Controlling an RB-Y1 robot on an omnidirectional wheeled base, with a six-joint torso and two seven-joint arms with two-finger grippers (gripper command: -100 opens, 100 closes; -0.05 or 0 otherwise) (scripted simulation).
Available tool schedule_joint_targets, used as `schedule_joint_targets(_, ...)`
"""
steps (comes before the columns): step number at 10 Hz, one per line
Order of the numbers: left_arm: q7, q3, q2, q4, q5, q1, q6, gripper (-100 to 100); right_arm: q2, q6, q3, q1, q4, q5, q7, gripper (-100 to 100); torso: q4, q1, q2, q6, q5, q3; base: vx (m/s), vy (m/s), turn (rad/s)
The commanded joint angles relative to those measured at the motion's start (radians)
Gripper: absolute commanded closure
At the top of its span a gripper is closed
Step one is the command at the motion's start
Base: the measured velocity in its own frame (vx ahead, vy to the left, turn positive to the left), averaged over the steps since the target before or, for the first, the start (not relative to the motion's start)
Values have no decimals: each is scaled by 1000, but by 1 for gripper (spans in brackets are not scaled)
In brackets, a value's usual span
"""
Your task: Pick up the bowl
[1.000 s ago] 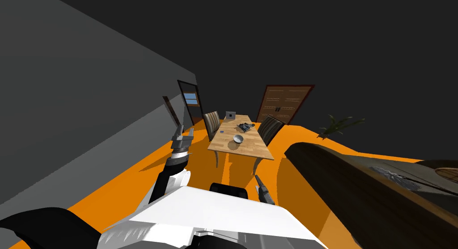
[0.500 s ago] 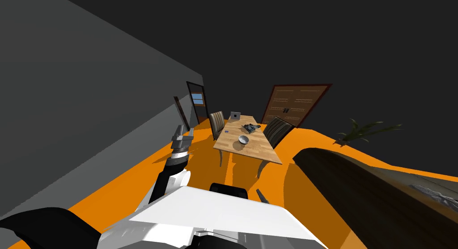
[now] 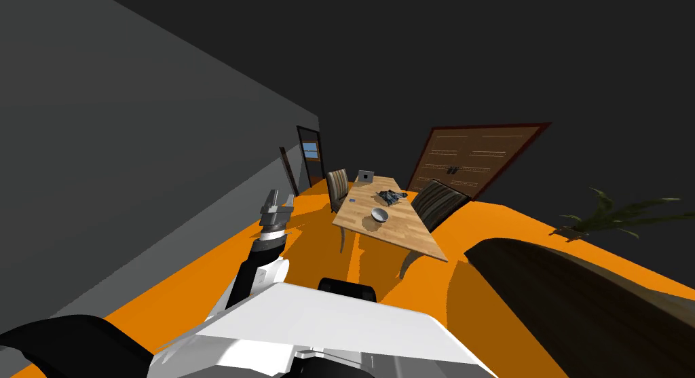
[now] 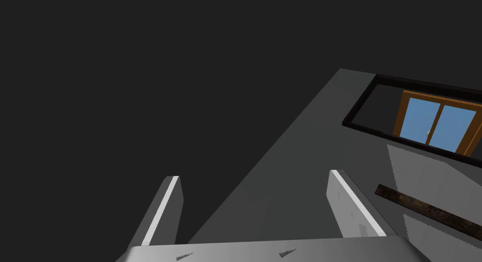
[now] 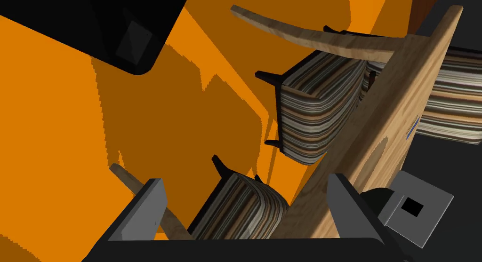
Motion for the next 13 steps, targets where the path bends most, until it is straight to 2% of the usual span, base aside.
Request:
schedule_joint_targets(1,0,0,0,0,0,0,0,0,-37,8,11,-1,30,10,4,-100,0,0,0,0,0,0,15,72,120)
schedule_joint_targets(2,0,0,0,0,0,0,0,0,-71,12,30,-1,76,34,20,-100,0,-1,0,1,0,0,23,92,218)
schedule_joint_targets(3,0,0,0,0,0,0,0,0,-84,12,30,-1,83,34,20,-100,0,0,-1,0,0,0,21,76,139)
schedule_joint_targets(4,0,0,0,0,0,0,0,0,-120,15,49,-3,115,57,37,-100,0,-1,-1,1,0,0,28,85,248)
schedule_joint_targets(5,0,0,0,0,0,0,0,0,-132,15,49,-3,130,57,37,-100,0,-1,-1,0,0,-1,35,75,154)
schedule_joint_targets(6,0,0,0,0,0,0,0,0,-169,17,66,-7,174,80,55,-100,0,-1,-1,1,0,-1,56,87,258)
schedule_joint_targets(7,0,0,0,0,0,0,0,0,-179,17,66,-7,185,80,55,-100,0,-1,-3,0,0,-1,38,66,131)
schedule_joint_targets(8,0,0,0,0,0,0,0,0,-211,20,83,-14,225,103,74,-100,0,-1,-2,1,0,-1,49,84,275)
schedule_joint_targets(9,0,0,0,0,0,0,0,0,-227,20,83,-14,234,103,74,-100,0,-1,-3,0,0,-1,47,69,141)
schedule_joint_targets(10,0,0,0,0,0,0,0,0,-268,22,98,-22,273,125,94,-100,0,-1,-2,1,0,-1,48,79,255)
schedule_joint_targets(11,0,0,0,0,0,0,0,0,-275,22,98,-22,281,125,94,-100,0,-1,-2,0,0,-1,51,60,172)
schedule_joint_targets(13,0,0,0,0,0,0,0,0,-357,24,126,-43,361,167,138,-100,-1,-1,-4,0,0,-2,92,105,325)
